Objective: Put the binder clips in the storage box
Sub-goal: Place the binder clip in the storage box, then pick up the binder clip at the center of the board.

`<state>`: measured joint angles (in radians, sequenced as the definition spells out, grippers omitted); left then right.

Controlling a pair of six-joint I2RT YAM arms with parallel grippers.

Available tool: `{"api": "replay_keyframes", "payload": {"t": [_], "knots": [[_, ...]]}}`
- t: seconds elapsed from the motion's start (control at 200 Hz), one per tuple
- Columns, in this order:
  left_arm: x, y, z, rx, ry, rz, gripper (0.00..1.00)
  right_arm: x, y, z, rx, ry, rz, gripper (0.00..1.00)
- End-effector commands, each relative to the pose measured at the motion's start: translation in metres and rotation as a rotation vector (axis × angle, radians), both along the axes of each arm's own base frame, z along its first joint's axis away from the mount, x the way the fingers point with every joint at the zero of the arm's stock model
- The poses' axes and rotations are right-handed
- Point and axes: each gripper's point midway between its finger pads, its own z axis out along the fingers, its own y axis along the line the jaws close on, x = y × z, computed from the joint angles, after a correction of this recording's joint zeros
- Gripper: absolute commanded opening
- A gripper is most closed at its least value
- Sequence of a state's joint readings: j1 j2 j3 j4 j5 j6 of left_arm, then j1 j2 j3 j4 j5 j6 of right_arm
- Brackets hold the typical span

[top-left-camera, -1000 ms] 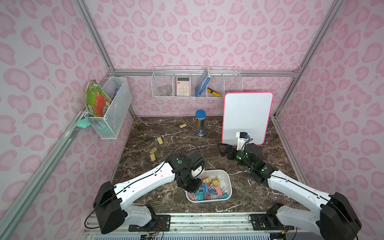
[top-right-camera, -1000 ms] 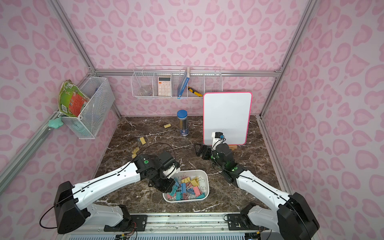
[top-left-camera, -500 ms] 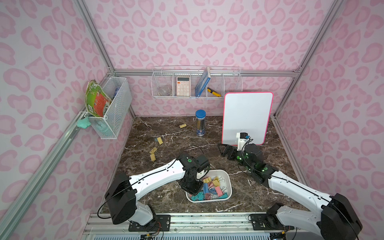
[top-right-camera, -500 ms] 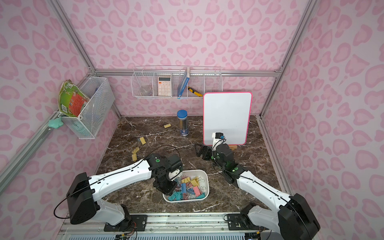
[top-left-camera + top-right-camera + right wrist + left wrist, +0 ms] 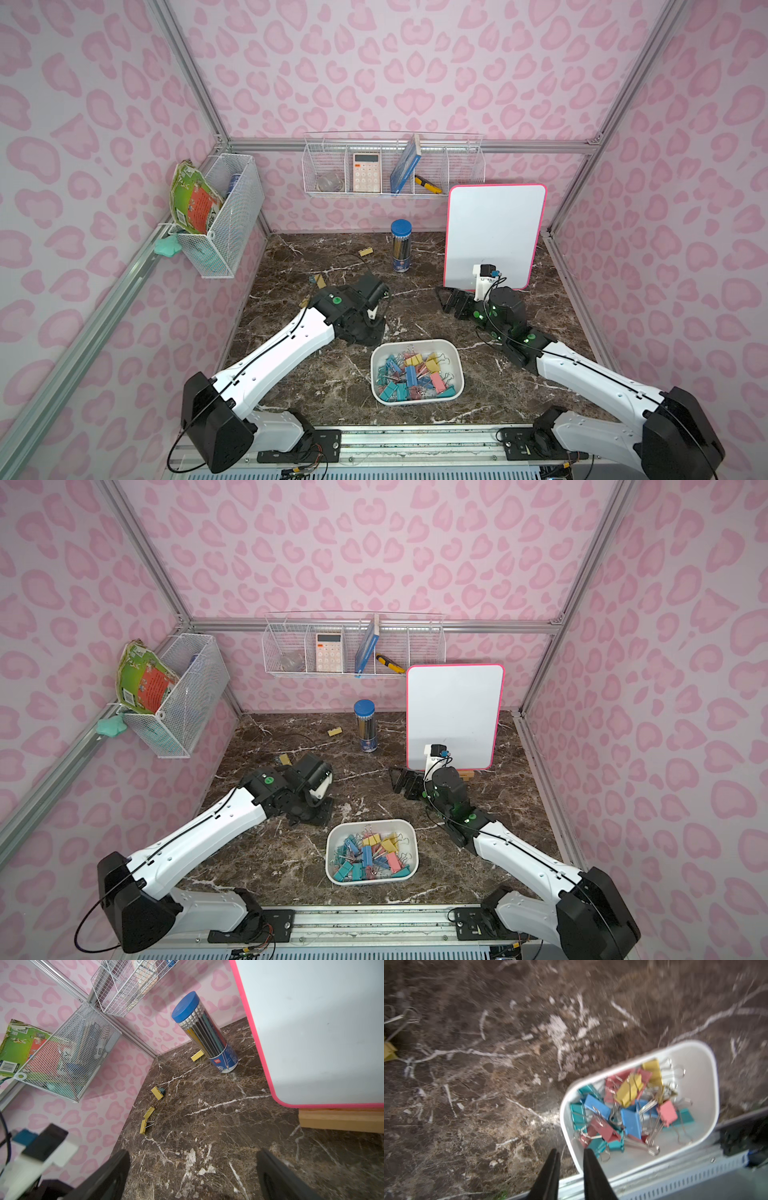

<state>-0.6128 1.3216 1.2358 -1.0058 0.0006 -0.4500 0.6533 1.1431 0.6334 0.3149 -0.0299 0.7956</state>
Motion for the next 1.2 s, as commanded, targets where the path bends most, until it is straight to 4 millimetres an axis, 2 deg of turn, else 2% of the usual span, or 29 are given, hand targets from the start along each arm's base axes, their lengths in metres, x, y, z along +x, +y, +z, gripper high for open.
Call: {"api": "replay_keyframes", "payload": {"t": [0.0,0.09,0.22,0.31,0.345,0.37,0.535,0.615,0.7,0.855,1.03,1.195], "knots": [[0.059,0.008,0.03,-0.136,-0.186,0.169,0.27,0.0,-0.002,0.006,0.001,-0.017,-0.012,0.97],[0.099,0.015,0.044,-0.224,-0.275,0.252,0.27,-0.001,-0.005,0.007,0.0,-0.015,-0.017,0.97],[0.154,0.031,0.041,-0.21,-0.335,0.366,0.27,-0.003,-0.007,0.003,0.007,-0.001,-0.024,0.97],[0.188,0.038,0.029,-0.213,-0.304,0.416,0.27,-0.004,-0.008,0.001,0.017,0.006,-0.03,0.97],[0.196,0.04,0.019,-0.216,-0.271,0.436,0.27,-0.004,-0.009,0.001,0.019,0.008,-0.033,0.97],[0.207,0.042,0.022,-0.226,-0.272,0.447,0.27,-0.004,-0.009,0.001,0.021,0.007,-0.033,0.97],[0.251,0.058,-0.008,-0.185,-0.234,0.517,0.28,-0.005,-0.009,0.0,0.018,0.012,-0.029,0.97],[0.27,0.062,-0.019,-0.163,-0.223,0.528,0.28,-0.005,-0.007,0.0,0.018,0.013,-0.021,0.97],[0.29,0.055,-0.03,-0.199,-0.197,0.515,0.29,-0.004,-0.006,-0.001,0.017,0.016,-0.017,0.97],[0.315,0.041,-0.05,-0.367,-0.098,0.532,0.32,-0.004,-0.007,0.0,0.022,0.018,-0.019,0.97],[0.338,0.042,-0.074,-0.48,-0.055,0.599,0.41,-0.006,-0.008,0.0,0.027,0.023,-0.02,0.97],[0.356,0.041,-0.085,-0.591,-0.033,0.639,0.51,-0.008,-0.011,0.001,0.024,0.021,-0.028,0.97]]}}
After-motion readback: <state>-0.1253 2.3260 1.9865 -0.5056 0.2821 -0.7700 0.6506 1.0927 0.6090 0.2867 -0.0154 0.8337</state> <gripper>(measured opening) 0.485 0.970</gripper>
